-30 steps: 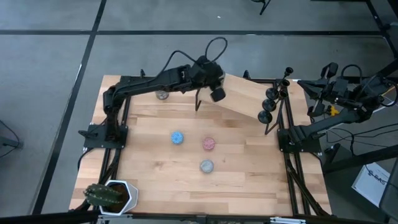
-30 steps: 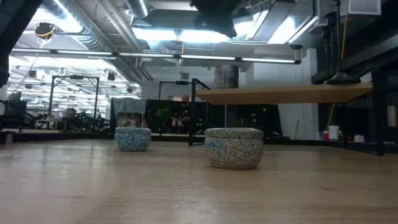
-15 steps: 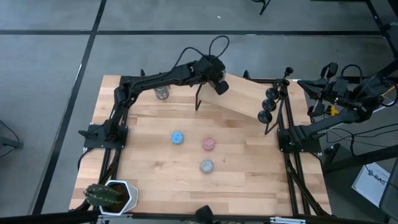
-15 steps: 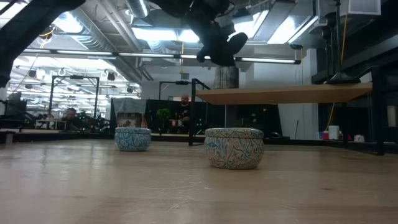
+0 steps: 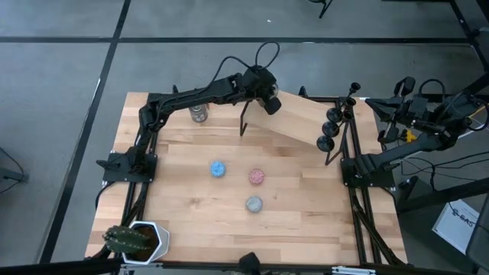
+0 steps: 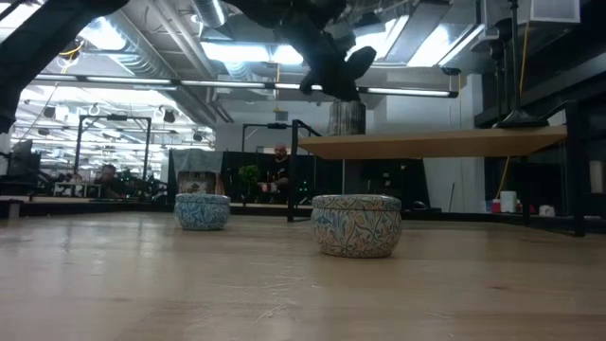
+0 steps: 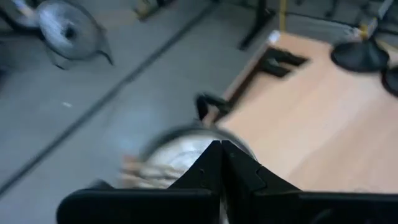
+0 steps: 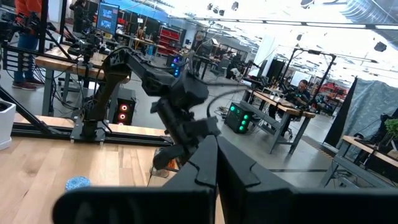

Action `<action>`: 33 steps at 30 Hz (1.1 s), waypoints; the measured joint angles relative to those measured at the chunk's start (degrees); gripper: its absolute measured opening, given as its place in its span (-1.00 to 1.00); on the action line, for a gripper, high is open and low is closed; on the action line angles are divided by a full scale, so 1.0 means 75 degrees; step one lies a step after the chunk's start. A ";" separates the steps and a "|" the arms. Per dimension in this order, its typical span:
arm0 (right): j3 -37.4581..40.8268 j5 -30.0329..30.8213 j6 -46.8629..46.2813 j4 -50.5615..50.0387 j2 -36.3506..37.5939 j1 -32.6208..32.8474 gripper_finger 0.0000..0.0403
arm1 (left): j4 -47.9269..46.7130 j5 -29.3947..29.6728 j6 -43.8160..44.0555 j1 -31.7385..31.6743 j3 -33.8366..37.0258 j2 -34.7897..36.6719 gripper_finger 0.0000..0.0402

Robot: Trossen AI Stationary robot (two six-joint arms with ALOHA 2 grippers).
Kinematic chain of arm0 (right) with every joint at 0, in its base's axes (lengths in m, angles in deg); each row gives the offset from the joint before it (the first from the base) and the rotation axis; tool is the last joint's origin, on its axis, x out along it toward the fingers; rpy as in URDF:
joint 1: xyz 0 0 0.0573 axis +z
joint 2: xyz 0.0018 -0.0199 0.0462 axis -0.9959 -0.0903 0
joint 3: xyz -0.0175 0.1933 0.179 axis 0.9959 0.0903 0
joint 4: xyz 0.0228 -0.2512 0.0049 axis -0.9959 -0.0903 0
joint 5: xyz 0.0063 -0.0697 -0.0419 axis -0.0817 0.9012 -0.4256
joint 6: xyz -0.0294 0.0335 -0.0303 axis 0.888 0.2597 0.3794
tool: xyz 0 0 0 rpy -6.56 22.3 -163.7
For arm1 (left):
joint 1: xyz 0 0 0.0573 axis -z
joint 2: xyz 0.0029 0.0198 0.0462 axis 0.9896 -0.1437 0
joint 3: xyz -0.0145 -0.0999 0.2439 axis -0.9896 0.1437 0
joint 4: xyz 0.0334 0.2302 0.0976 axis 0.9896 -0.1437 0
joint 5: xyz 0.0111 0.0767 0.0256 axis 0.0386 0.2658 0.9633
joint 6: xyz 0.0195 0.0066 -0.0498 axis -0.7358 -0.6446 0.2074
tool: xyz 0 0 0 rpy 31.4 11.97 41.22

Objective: Pick & Place candle stick holders
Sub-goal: Put the bottom silver scented candle on the shelf, then align the silver scented candle with the other silver scented candle on the shelf

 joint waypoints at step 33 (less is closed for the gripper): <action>0.0003 0.0000 0.0000 0.0001 0.0000 -0.0002 -0.97 | -0.7013 0.1751 0.1733 0.1503 0.0325 0.1476 -0.66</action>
